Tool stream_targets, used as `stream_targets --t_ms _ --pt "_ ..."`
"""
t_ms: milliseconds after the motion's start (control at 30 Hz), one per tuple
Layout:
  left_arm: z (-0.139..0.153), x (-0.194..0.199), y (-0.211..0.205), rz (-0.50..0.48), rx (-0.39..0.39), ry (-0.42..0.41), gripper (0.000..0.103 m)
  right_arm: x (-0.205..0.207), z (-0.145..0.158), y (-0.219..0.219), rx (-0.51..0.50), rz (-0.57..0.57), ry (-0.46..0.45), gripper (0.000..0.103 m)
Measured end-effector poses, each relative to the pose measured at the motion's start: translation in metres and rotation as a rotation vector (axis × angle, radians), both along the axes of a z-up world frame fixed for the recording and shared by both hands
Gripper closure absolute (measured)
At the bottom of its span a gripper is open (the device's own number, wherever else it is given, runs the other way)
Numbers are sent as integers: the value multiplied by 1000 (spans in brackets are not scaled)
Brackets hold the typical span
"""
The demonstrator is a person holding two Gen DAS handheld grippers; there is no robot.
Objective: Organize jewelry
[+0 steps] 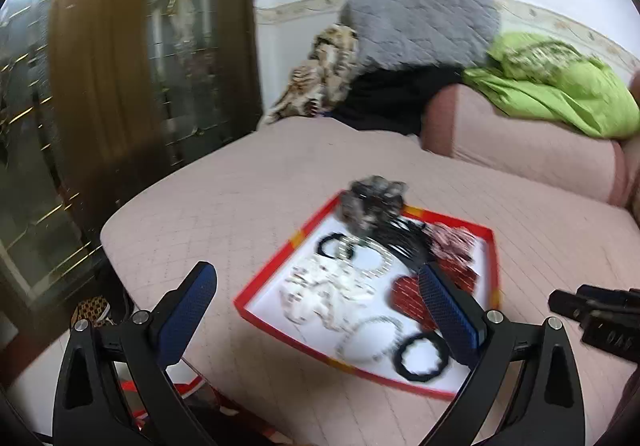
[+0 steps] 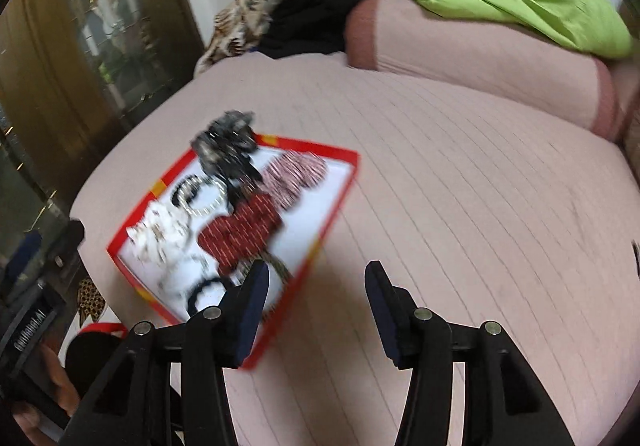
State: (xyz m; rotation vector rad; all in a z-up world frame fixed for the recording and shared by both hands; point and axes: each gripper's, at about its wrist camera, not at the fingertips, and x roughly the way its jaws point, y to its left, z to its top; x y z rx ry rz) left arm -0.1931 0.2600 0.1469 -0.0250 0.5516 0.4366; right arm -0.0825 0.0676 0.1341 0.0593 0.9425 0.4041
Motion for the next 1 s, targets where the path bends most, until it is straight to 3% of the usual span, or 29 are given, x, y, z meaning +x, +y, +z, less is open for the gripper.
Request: stream_targets --t_ms 233,500,1000 --pt "-1 -5 -29 -84 -87 93 2 -30 -8 -22 -55 -37 -6 44" --pt "-16 -16 -44 -96 -108 194 2 -49 -7 -31 -78 -52 -39 40" --pt "-24 -15 -54 -120 -101 238 2 -58 -10 -25 -126 -65 -63 36"
